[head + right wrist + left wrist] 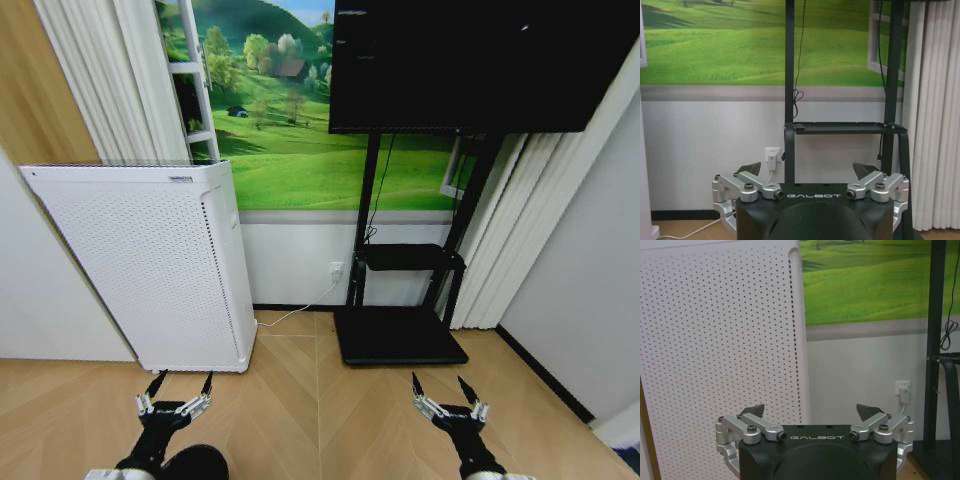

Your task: Pick up the trash bin and place the garbage on the floor into it.

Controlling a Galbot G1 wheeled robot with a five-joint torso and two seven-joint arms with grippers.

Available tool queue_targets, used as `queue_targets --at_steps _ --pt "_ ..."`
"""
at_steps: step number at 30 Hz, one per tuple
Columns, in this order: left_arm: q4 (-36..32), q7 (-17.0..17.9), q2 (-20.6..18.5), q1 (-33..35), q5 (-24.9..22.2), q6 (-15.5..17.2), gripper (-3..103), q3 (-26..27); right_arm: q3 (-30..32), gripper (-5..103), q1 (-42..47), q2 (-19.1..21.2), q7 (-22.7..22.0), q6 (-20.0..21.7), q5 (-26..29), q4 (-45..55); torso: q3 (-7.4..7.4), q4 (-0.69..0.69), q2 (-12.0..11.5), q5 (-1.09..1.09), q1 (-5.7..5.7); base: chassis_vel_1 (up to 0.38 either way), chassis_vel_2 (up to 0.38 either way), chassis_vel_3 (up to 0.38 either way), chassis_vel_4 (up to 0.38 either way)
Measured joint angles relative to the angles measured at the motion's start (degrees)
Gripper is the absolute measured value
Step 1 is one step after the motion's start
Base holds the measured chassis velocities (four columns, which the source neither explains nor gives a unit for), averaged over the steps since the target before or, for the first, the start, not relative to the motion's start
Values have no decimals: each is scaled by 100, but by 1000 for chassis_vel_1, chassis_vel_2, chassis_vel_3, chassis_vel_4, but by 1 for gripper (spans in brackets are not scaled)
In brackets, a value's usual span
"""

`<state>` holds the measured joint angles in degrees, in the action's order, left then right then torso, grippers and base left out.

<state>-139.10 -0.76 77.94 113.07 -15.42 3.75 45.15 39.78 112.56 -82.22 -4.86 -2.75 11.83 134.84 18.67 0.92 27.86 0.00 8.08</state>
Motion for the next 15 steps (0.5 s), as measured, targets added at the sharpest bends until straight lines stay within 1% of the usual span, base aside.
queue_targets --at_steps 7,9,15 --pt "0 0 0 0 0 0 100 0 0 100 0 0 0 0 0 0 99 0 161 0 63 0 0 0 0" --pt "0 0 0 0 0 0 100 0 0 100 0 0 0 0 0 0 139 0 234 0 96 0 0 0 0" --pt "1 0 0 0 0 0 100 0 0 100 0 0 0 0 0 0 190 0 312 0 121 0 0 0 0"
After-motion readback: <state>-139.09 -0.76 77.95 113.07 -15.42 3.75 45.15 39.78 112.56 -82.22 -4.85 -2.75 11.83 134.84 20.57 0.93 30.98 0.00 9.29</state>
